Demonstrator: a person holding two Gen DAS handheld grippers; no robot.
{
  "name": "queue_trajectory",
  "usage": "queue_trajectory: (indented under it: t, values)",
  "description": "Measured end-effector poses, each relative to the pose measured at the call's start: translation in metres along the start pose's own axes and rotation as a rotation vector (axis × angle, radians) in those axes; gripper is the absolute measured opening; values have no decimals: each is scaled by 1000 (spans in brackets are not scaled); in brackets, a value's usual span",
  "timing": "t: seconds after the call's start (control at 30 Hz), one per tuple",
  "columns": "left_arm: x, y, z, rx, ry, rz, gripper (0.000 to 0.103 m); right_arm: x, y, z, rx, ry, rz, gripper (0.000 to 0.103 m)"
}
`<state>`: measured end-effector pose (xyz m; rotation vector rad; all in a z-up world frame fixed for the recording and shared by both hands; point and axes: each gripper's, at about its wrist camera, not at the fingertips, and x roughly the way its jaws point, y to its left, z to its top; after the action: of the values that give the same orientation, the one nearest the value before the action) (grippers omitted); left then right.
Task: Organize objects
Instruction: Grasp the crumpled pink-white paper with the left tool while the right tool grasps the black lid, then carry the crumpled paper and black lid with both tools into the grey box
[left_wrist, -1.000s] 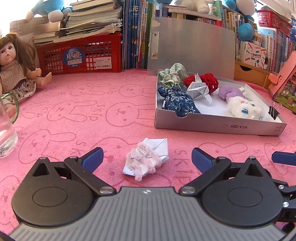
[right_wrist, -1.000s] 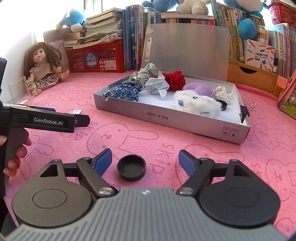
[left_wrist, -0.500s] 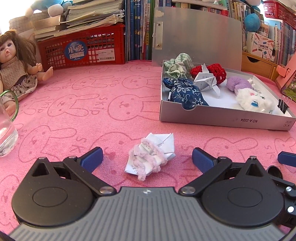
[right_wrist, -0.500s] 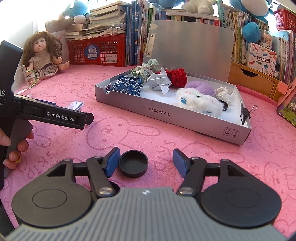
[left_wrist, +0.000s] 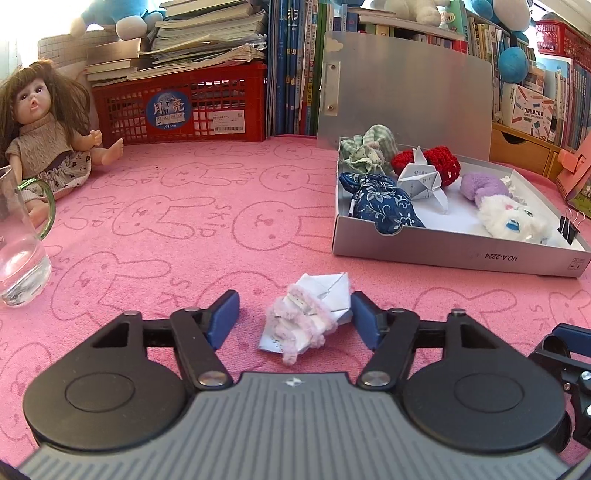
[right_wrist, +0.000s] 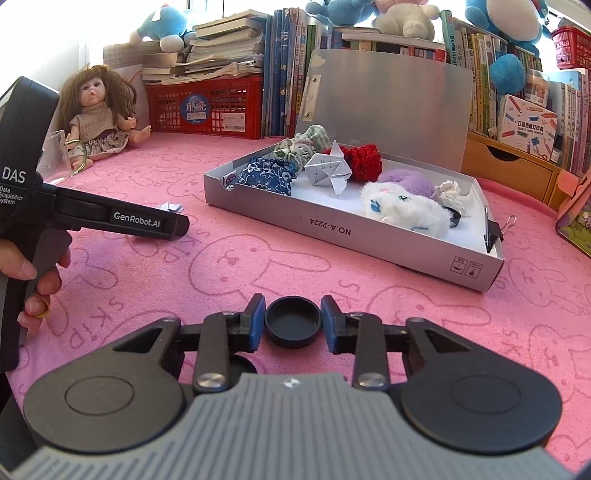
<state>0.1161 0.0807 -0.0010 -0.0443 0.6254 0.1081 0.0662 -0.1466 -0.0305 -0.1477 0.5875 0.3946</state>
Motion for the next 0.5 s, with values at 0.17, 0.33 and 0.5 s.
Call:
queue_trajectory:
  t: [0.17, 0.33, 0.5]
  values:
    - [-11, -4, -1, 10, -22, -15, 53, -8, -7, 4, 18, -24, -15, 37]
    - [-28, -10, 0, 28, -59, -41, 52, -12, -12, 8, 25, -41, -38, 37]
    - [-40, -17, 4, 44, -80, -71, 52, -15, -19, 11, 45, -58, -59, 37]
